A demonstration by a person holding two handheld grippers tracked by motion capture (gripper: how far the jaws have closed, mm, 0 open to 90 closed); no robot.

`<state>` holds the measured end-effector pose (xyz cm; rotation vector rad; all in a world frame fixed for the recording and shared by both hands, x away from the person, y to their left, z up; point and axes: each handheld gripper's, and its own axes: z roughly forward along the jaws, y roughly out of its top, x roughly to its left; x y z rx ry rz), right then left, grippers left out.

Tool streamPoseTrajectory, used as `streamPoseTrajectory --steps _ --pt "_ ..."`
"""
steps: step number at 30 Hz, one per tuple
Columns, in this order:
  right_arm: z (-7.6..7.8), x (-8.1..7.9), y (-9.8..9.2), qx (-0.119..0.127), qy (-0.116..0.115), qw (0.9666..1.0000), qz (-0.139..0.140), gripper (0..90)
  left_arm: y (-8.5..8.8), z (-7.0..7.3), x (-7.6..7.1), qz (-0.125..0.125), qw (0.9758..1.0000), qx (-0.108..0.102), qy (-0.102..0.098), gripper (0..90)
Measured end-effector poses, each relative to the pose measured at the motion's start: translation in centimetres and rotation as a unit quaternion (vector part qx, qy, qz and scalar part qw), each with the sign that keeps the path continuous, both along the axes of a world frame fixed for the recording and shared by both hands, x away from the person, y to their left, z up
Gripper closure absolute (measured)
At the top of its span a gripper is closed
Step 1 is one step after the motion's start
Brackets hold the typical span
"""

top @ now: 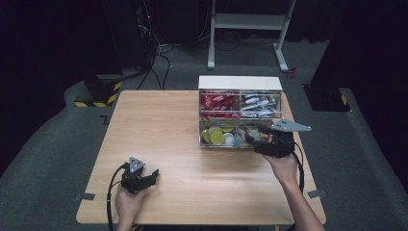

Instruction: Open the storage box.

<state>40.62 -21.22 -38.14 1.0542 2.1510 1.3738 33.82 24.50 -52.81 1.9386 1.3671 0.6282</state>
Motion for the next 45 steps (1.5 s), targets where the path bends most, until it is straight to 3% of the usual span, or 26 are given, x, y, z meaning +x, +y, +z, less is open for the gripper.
streamPoseTrajectory --steps 8,16,23,29,39,45 --pt "1.3 0.4 0.4 0.011 -0.006 0.9998 0.013 37.5 0.0 0.0 0.0 0.0 1.0 0.0 0.001 32.3" --pt "1.9 1.0 1.3 -0.01 -0.008 0.9998 0.018 45.7 0.0 0.0 0.0 0.0 1.0 0.0 0.001 32.2" --pt "2.2 1.7 1.5 0.01 -0.013 0.9997 0.016 56.8 0.0 0.0 0.0 0.0 1.0 0.001 0.001 32.1" --pt "2.6 2.3 1.8 0.002 -0.01 0.9999 0.011 57.6 0.0 0.0 0.0 0.0 1.0 0.0 0.001 32.1" --pt "3.1 2.5 2.0 -0.02 -0.028 0.9994 -0.007 57.1 0.0 0.0 0.0 -0.001 1.0 -0.001 0.001 32.0" --pt "3.3 2.5 1.8 -0.019 -0.033 0.9992 -0.011 57.1 0.0 0.0 0.0 -0.001 1.0 -0.001 0.001 32.0"
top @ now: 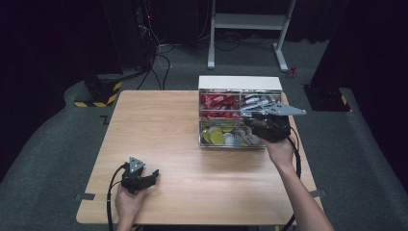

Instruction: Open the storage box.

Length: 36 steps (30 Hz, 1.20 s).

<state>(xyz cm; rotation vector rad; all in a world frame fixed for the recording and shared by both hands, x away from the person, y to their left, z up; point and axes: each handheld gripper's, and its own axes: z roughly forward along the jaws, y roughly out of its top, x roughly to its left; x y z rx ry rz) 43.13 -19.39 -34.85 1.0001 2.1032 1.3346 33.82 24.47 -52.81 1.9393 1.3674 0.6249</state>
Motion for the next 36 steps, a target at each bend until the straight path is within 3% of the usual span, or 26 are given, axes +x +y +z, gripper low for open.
streamPoseTrajectory --steps 32,36 --pt "3.3 0.5 -1.2 0.008 -0.019 0.9997 -0.012 56.3 0.0 0.0 0.0 0.0 1.0 0.0 0.001 31.8" --pt "3.3 0.7 -1.4 0.011 -0.017 0.9997 -0.015 55.9 0.1 0.0 0.1 0.002 1.0 -0.009 0.001 31.4"
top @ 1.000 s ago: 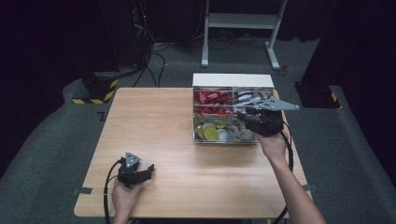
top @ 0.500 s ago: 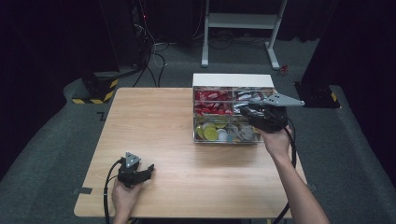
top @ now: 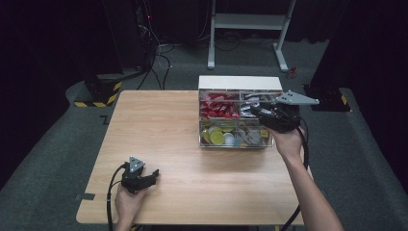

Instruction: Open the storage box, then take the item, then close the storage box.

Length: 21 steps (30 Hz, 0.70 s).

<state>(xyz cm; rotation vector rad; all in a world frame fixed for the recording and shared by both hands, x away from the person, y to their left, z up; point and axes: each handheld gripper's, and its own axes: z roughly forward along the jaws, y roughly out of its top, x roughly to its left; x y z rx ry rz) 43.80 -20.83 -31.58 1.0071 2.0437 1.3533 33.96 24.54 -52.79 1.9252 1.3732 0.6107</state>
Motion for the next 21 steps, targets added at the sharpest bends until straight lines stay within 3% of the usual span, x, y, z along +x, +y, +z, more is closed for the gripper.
streamPoseTrajectory --steps 10,14,16,19,21 --pt "0.4 0.2 -0.3 -0.001 0.006 1.0 0.001 54.8 0.0 0.2 0.8 0.02 0.9981 -0.058 0.007 33.6" --pt "0.7 0.3 -0.3 -0.001 0.007 1.0 0.0 54.2 -0.5 0.8 1.2 0.006 0.9988 -0.048 0.007 34.1" --pt "0.7 0.3 -0.2 0.0 0.008 1.0 0.0 54.2 -0.8 1.1 1.4 0.001 0.9983 -0.058 0.0 34.1" --pt "0.6 0.4 -0.3 -0.003 0.006 1.0 0.002 54.2 -1.4 1.8 1.8 -0.012 0.9988 -0.045 -0.012 35.1" --pt "0.6 0.4 -0.3 -0.001 0.008 1.0 0.001 54.2 -1.8 2.5 2.1 -0.019 0.9985 -0.048 -0.016 35.9"
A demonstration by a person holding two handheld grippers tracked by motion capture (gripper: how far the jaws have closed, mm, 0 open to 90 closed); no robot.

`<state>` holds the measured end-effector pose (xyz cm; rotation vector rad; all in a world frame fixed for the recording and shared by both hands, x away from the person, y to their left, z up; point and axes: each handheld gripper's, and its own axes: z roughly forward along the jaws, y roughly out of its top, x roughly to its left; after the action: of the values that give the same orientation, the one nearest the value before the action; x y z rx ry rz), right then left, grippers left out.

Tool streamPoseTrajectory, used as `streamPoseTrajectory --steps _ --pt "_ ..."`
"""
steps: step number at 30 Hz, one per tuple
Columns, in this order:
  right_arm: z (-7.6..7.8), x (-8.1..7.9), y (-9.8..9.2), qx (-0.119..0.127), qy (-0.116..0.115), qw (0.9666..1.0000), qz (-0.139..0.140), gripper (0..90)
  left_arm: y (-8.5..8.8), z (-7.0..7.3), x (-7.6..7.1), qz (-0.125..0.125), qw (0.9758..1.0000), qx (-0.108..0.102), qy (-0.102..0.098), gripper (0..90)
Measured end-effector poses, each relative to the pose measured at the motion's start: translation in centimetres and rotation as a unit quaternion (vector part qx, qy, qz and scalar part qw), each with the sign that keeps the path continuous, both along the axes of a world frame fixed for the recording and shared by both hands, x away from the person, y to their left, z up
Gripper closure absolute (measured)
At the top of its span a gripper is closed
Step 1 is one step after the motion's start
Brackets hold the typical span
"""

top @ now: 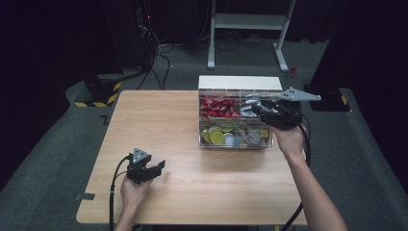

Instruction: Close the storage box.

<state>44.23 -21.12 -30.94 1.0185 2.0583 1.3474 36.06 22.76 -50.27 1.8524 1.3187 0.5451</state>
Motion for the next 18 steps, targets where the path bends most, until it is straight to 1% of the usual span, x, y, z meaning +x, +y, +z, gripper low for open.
streamPoseTrajectory --steps 2,3,7,10,11,12,14,16,18 --pt "0.1 0.1 0.0 -0.001 0.002 1.0 0.0 54.1 -0.3 0.8 0.3 -0.011 0.9999 -0.008 -0.005 35.6" --pt "0.2 0.0 0.0 -0.002 0.003 1.0 -0.001 53.9 -0.4 1.2 0.5 -0.017 0.9998 -0.006 -0.011 35.2" --pt "0.3 0.0 0.1 0.001 -0.002 1.0 -0.001 53.4 -1.2 2.6 1.2 -0.024 0.9992 -0.004 -0.03 33.7" --pt "0.3 0.0 0.1 0.001 -0.001 1.0 0.0 53.3 -1.8 3.6 1.8 -0.034 0.9989 -0.008 -0.031 33.6" --pt "0.3 0.0 0.1 0.001 -0.001 1.0 0.0 53.3 -1.9 4.0 2.0 -0.036 0.999 -0.01 -0.026 33.6" --pt "0.4 0.0 0.1 0.001 -0.001 1.0 0.0 53.3 -2.1 4.4 2.3 -0.04 0.9988 -0.017 -0.024 33.2" --pt "0.4 0.0 0.0 0.002 0.001 1.0 -0.001 53.2 -2.3 5.0 2.7 -0.048 0.9984 -0.019 -0.023 33.7" --pt "0.4 -0.1 0.0 0.001 0.001 1.0 -0.001 53.1 -2.6 5.7 3.1 -0.058 0.9978 -0.014 -0.029 34.8" --pt "0.4 -0.1 -0.1 0.001 0.001 1.0 -0.002 53.0 -2.9 6.3 3.4 -0.064 0.9972 -0.02 -0.033 35.0"
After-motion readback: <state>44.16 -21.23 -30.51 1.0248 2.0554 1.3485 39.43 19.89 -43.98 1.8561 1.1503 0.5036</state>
